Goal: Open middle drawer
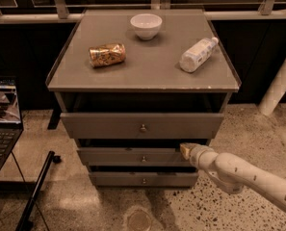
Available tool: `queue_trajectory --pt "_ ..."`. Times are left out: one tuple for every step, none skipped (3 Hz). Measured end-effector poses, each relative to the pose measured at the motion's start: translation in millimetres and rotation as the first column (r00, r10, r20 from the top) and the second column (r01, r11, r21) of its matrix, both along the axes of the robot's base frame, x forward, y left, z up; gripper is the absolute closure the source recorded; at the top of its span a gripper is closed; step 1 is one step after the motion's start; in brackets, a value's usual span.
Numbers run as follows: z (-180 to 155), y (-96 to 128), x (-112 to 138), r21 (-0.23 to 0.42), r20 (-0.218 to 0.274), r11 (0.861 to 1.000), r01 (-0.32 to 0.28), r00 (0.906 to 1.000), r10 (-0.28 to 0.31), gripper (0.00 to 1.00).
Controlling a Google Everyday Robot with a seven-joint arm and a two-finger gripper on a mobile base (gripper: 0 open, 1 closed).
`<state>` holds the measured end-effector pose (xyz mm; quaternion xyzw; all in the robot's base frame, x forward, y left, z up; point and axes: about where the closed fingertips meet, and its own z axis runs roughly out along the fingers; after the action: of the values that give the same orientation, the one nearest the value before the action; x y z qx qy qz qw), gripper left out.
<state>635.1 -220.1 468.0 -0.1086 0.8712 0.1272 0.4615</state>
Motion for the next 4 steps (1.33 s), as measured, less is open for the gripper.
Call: queue_trajectory --pt "-14.6 -6.8 5.1 -0.048 0.003 0.998 -0.036 0.9994 0.036 1.0" --pt "-21.9 -14.1 8.7 -0.076 0.01 0.997 -0.027 0.9996 0.028 1.0" --pt "-23.8 -19.1 12.6 -0.093 0.016 0.996 -0.014 0.9998 0.016 1.0" --pt "-24.1 -23.7 23.6 -0.101 0.032 0.995 0.013 0.9995 -0.01 1.0"
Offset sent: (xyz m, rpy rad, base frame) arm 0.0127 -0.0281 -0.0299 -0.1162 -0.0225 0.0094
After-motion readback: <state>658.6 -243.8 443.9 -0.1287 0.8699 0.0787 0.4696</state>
